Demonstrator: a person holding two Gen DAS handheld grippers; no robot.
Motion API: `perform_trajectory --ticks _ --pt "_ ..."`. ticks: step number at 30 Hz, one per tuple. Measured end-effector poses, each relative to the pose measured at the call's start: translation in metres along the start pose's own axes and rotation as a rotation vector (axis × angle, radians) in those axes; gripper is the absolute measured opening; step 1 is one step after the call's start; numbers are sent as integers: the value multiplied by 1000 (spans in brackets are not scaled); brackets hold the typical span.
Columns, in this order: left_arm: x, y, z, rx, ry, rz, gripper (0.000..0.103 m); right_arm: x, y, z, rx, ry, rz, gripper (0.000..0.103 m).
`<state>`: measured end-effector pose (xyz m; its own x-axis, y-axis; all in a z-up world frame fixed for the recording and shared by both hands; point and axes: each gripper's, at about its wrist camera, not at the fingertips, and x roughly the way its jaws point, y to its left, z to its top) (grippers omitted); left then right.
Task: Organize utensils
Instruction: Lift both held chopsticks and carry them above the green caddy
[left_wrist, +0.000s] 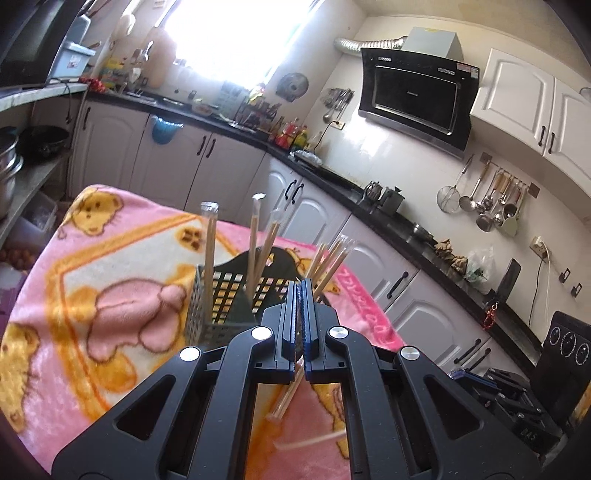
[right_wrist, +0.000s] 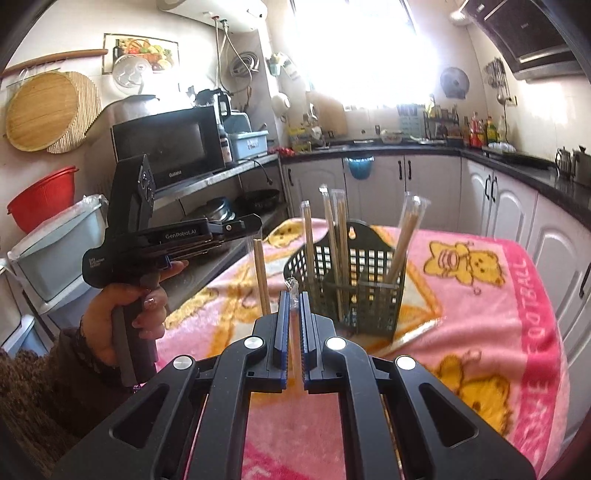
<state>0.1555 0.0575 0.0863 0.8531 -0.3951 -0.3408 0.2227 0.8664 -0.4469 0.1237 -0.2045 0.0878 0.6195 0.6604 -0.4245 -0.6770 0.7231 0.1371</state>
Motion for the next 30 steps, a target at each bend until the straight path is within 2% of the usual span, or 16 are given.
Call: perform_trajectory --ticks 16,30 --pt "-5 -25 30 56 -51 -68 1 -12 0 33 -11 -94 5 5" --pt "-10 -46 60 121 -105 -119 1 -13 7 78 -60 -183 -11 5"
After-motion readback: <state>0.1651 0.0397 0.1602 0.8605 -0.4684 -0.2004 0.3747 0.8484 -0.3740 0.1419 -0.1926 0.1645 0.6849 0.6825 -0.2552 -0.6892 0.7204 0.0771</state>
